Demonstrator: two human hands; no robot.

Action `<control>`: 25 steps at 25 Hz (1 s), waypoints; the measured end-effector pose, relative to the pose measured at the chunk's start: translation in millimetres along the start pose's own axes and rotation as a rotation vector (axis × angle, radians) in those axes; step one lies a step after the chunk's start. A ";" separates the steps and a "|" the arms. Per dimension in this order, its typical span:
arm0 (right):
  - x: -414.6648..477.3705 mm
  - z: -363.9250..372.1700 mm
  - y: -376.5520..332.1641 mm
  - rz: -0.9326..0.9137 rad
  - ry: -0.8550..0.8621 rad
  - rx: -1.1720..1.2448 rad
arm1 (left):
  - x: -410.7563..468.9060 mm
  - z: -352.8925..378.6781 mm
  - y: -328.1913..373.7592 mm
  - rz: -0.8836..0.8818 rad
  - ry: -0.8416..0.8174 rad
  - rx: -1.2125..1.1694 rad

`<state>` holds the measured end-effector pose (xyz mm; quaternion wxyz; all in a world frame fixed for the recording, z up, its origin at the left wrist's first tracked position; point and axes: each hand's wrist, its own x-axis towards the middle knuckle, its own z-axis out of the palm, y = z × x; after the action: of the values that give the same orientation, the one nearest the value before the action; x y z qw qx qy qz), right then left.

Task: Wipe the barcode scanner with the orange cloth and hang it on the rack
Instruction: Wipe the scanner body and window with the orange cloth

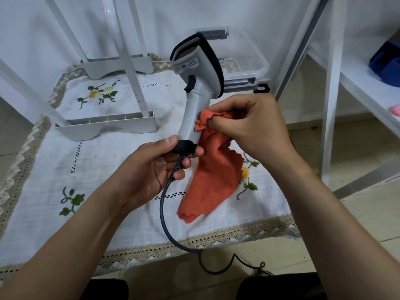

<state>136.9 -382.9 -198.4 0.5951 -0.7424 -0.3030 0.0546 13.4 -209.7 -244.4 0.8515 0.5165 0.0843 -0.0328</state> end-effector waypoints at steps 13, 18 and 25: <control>1.3 0.2 3.9 0.020 0.058 0.029 | 0.1 -0.1 -0.1 0.016 0.002 0.015; -0.4 0.6 2.7 -0.004 0.044 0.010 | 0.2 -0.6 0.1 0.016 0.004 0.013; -0.2 1.5 3.3 0.010 0.027 0.014 | -0.3 -1.3 0.6 0.022 0.011 0.009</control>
<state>137.4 -382.0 -201.9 0.6041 -0.7404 -0.2907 0.0494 13.0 -208.3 -244.4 0.8490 0.5214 0.0833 -0.0208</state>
